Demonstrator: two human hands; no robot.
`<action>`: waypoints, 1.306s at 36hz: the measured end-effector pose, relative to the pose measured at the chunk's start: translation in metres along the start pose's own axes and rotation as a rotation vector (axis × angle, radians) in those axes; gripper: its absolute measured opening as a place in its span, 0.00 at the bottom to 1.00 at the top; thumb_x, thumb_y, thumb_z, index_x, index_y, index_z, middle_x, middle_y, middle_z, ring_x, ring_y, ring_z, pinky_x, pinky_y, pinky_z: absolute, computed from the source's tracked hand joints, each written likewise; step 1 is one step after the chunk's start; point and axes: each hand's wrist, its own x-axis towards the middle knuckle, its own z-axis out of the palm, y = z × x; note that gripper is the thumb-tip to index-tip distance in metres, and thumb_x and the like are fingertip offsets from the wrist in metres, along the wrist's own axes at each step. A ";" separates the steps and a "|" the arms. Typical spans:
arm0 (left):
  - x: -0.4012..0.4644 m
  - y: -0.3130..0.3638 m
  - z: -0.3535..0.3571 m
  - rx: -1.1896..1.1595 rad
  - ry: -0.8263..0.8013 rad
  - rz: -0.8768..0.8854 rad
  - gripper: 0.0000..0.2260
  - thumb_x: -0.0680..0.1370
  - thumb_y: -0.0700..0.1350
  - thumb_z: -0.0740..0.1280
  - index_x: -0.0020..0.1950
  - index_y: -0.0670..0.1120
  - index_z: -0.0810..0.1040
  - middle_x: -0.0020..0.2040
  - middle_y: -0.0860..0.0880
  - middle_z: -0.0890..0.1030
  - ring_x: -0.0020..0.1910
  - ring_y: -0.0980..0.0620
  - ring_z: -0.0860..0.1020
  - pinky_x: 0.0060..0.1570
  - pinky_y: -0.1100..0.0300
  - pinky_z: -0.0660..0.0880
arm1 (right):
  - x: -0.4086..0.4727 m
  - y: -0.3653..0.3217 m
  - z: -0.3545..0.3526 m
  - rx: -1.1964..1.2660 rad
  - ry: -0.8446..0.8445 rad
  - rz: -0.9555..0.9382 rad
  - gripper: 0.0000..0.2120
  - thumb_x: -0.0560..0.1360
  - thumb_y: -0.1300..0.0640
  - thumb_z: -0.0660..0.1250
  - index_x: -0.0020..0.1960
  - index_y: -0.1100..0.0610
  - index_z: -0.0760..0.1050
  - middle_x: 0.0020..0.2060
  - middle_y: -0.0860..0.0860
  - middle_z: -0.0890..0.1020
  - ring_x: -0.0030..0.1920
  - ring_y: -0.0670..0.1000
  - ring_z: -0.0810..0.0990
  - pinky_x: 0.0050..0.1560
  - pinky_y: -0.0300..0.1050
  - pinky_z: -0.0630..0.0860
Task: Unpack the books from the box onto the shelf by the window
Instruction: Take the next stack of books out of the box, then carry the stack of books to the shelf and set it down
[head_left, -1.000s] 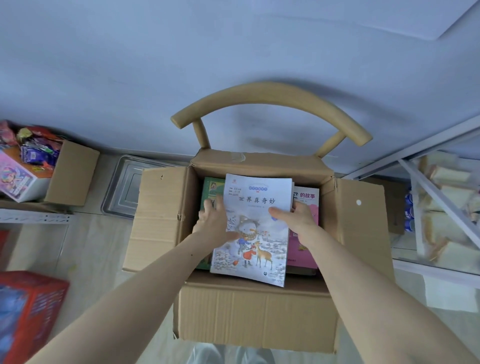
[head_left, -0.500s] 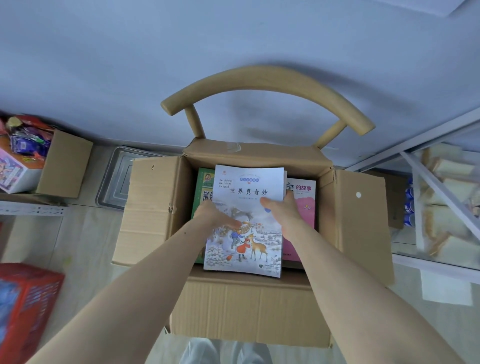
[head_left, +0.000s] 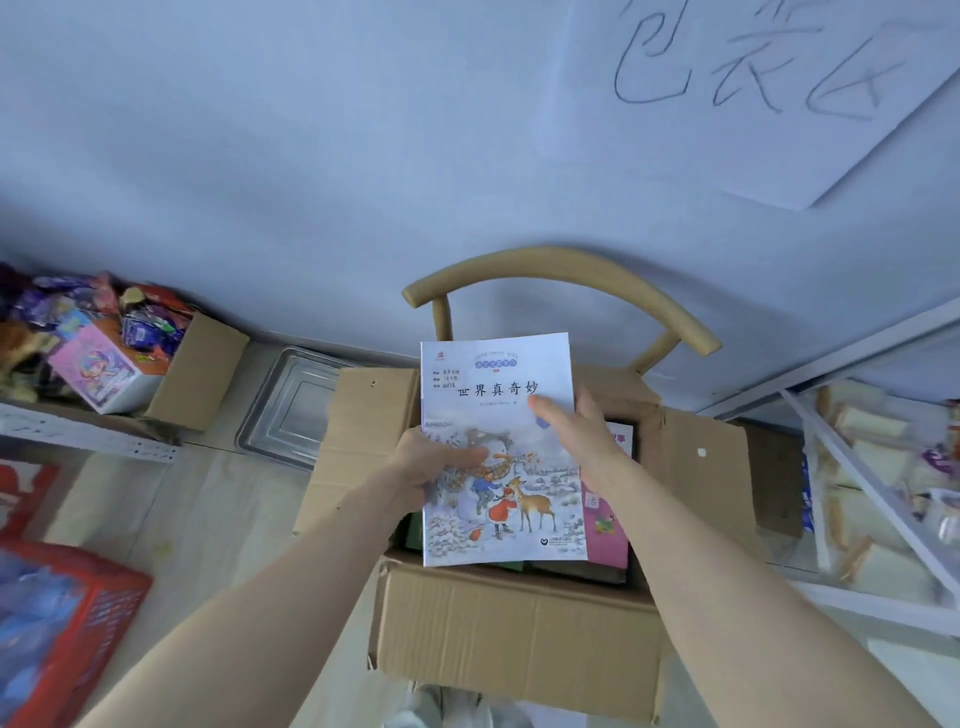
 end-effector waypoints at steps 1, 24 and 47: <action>-0.012 0.007 -0.003 -0.024 -0.001 0.015 0.22 0.56 0.35 0.81 0.49 0.39 0.83 0.48 0.41 0.86 0.44 0.41 0.85 0.39 0.49 0.82 | -0.006 -0.013 0.005 -0.015 -0.008 -0.047 0.14 0.76 0.50 0.71 0.59 0.52 0.72 0.43 0.46 0.79 0.43 0.39 0.80 0.39 0.37 0.70; -0.445 -0.061 -0.266 -0.302 0.589 0.775 0.16 0.69 0.33 0.77 0.55 0.39 0.81 0.51 0.38 0.85 0.47 0.41 0.85 0.44 0.52 0.82 | -0.301 -0.204 0.384 -0.169 -0.809 -0.547 0.26 0.66 0.40 0.73 0.58 0.54 0.76 0.53 0.53 0.85 0.51 0.50 0.85 0.53 0.48 0.81; -0.874 -0.302 -0.599 -0.318 1.231 1.049 0.29 0.64 0.40 0.78 0.63 0.36 0.75 0.54 0.35 0.83 0.52 0.35 0.82 0.53 0.41 0.79 | -0.746 -0.165 0.864 0.024 -1.375 -0.804 0.16 0.73 0.44 0.74 0.53 0.52 0.74 0.41 0.47 0.86 0.38 0.49 0.87 0.32 0.39 0.80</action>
